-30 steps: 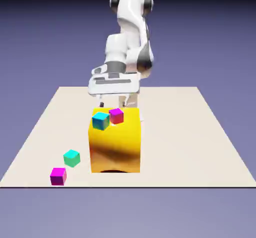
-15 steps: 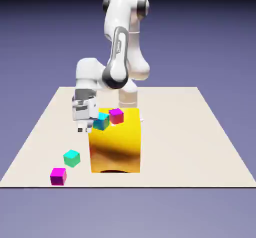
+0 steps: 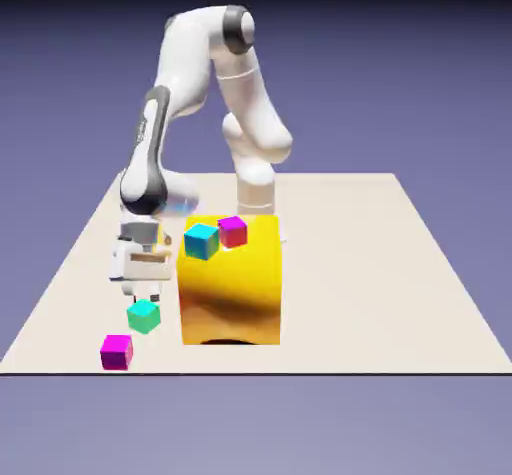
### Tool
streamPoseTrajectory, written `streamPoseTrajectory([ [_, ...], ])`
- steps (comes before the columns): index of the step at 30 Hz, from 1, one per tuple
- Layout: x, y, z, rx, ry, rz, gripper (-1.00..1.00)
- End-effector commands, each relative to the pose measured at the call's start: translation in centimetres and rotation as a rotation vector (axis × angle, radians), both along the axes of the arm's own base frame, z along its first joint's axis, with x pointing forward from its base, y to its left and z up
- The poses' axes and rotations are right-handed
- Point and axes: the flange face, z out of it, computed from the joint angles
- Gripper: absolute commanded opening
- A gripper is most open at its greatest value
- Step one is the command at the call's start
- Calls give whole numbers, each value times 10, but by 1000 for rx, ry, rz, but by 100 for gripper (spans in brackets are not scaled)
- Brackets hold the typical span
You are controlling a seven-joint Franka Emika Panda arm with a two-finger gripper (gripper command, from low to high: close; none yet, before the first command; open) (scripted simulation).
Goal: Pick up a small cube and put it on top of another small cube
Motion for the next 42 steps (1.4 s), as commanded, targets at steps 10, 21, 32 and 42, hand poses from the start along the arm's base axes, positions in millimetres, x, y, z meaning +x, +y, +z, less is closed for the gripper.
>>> streamPoseTrajectory([
  [10,-10,-22,-45,411,-108,-503,0],
  [21,15,-41,-81,688,-208,-824,0],
  [32,-7,-35,-56,667,-186,-807,-100],
  [42,-35,-136,-49,227,-226,-586,-100],
])
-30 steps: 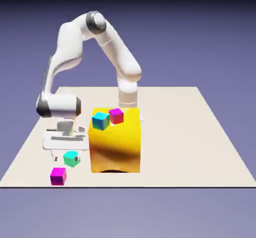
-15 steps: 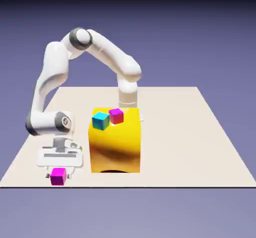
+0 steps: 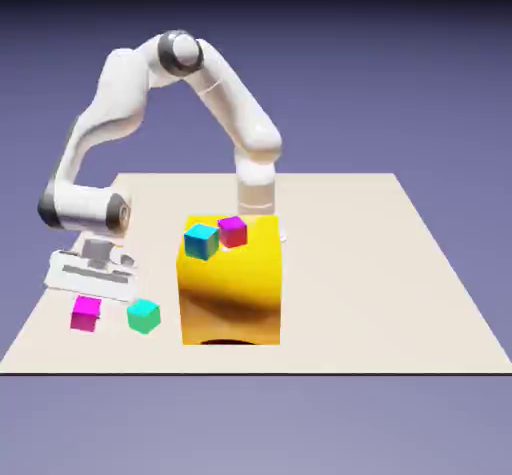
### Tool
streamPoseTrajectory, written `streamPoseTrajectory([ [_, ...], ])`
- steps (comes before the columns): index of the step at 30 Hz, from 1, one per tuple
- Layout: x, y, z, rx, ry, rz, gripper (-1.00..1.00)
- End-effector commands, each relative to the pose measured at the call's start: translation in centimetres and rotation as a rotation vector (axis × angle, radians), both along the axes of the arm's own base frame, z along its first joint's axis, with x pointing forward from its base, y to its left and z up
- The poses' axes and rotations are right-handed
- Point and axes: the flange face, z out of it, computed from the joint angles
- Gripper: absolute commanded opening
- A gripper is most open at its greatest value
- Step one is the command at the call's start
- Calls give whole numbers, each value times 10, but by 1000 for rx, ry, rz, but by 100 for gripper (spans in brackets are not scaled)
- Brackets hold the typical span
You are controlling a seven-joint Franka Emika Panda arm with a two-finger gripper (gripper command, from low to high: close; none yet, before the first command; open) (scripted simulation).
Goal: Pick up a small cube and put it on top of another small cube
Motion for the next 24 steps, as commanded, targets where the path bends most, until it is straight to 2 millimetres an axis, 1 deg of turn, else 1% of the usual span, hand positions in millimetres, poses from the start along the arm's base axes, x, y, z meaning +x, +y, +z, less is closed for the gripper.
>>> streamPoseTrajectory([
  [1,5,-6,-3,-33,-15,45,-100],
  [6,32,-27,-14,-182,-79,294,-100],
  [9,47,-35,-18,-254,-106,462,-100],
  [12,62,-38,-21,-310,-124,642,-100],
  [18,87,-33,-20,-370,-126,1028,-100],
  [23,101,-22,-14,-359,-85,1362,-100],
  [24,104,-17,-15,-344,-72,1434,-100],
])
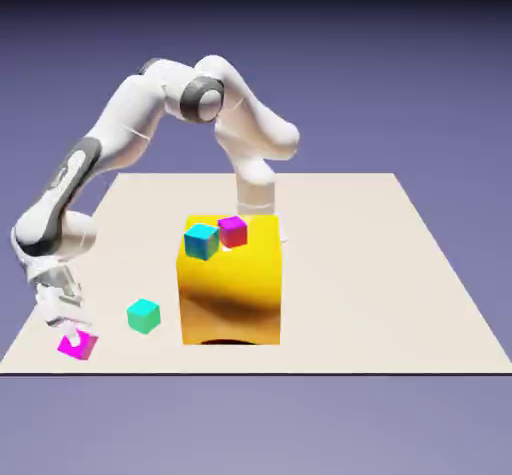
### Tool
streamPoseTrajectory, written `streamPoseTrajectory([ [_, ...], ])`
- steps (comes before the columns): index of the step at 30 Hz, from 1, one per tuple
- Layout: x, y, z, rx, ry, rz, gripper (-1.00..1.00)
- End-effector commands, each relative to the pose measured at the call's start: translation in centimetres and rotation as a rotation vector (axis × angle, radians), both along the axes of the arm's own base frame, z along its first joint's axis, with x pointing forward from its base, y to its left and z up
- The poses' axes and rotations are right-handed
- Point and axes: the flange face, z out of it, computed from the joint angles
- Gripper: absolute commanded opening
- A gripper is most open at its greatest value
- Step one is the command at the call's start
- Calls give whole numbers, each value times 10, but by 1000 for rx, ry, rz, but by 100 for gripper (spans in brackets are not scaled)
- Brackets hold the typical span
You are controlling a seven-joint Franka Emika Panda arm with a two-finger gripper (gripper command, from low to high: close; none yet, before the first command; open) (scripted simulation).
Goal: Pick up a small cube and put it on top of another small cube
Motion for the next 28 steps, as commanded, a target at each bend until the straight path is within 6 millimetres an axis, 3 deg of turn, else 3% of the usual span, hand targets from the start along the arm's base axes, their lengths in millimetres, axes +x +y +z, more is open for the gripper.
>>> streamPoseTrajectory([
  [1,3,6,0,-5,32,69,-100],
  [9,18,50,16,-46,355,561,-100],
  [16,27,86,67,-111,754,871,-100],
  [17,16,80,66,-74,793,873,-100],
  [19,14,79,66,-67,798,872,-100],
  [24,-17,100,17,-67,798,872,-100],
  [25,-18,100,15,-67,798,872,-100],
  [26,-18,100,15,-67,798,872,100],
  [28,-11,96,24,-66,797,872,100],
])
